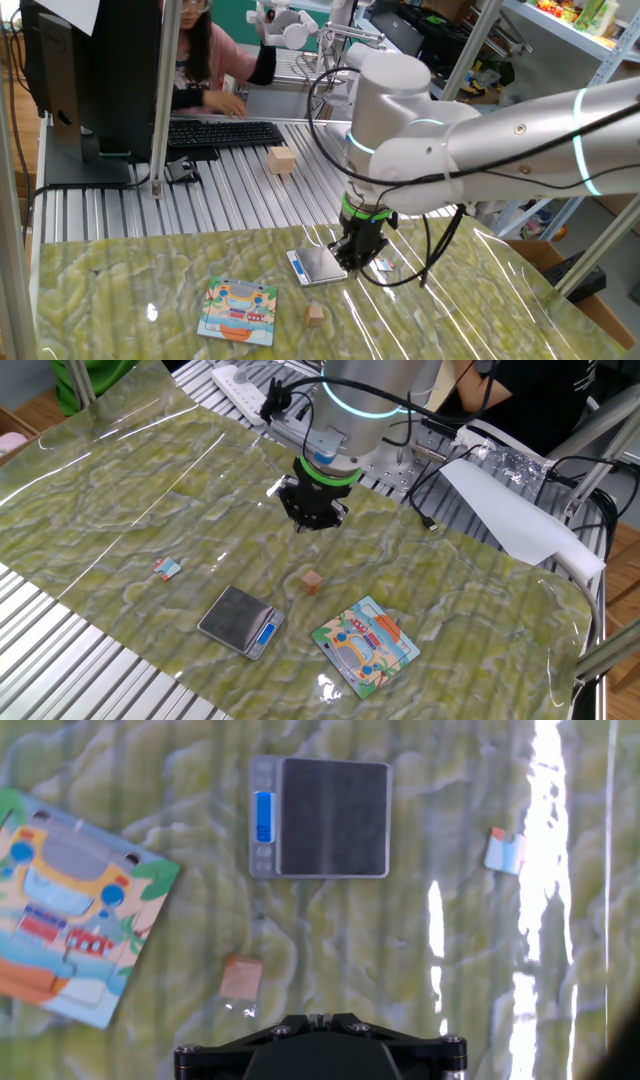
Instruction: Remove the object from the scale
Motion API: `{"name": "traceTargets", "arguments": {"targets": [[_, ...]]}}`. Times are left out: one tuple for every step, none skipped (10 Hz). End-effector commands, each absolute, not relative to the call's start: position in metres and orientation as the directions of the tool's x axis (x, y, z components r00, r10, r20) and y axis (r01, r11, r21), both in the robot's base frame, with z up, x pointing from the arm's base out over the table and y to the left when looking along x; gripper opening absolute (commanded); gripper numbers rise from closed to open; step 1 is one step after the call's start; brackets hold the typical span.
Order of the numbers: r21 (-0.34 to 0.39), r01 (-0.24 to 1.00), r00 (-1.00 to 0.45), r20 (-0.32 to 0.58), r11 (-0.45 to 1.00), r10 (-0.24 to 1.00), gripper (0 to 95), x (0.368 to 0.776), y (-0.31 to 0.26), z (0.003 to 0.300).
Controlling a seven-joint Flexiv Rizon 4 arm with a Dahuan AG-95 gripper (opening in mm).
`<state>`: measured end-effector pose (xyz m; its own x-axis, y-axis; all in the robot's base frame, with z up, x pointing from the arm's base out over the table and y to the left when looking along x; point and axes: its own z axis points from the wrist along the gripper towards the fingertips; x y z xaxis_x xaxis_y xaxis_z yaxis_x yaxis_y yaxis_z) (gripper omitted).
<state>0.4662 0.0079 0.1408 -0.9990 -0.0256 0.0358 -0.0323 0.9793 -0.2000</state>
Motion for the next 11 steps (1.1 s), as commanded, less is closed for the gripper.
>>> {"name": "traceTargets", "arguments": {"targets": [[0.004,0.246,-0.943,0.233,0.969,0.238,0.0,0.4665,0.0076,0.1407],[0.017,0.270,-0.936,0.238,0.963,0.259,0.0,0.4667,0.0075,0.1406],[0.013,0.268,-0.932,0.256,0.963,0.256,0.0,0.4667,0.0075,0.1406],[0.016,0.264,-0.931,0.267,0.964,0.250,0.0,0.4667,0.0075,0.1406],[0.026,0.253,-0.934,0.266,0.967,0.237,0.0,0.4667,0.0075,0.1406],[0.028,0.252,-0.934,0.267,0.967,0.236,0.0,0.4667,0.0075,0.1405],[0.031,0.253,-0.934,0.268,0.967,0.236,0.0,0.4667,0.0075,0.1405],[0.033,0.255,-0.934,0.268,0.966,0.238,0.0,0.4667,0.0075,0.1405],[0.036,0.257,-0.933,0.269,0.966,0.238,0.0,0.4667,0.0075,0.1405],[0.037,0.257,-0.933,0.269,0.966,0.238,0.0,0.4667,0.0075,0.1405],[0.037,0.256,-0.933,0.269,0.966,0.237,0.0,0.4667,0.0075,0.1405]]}}
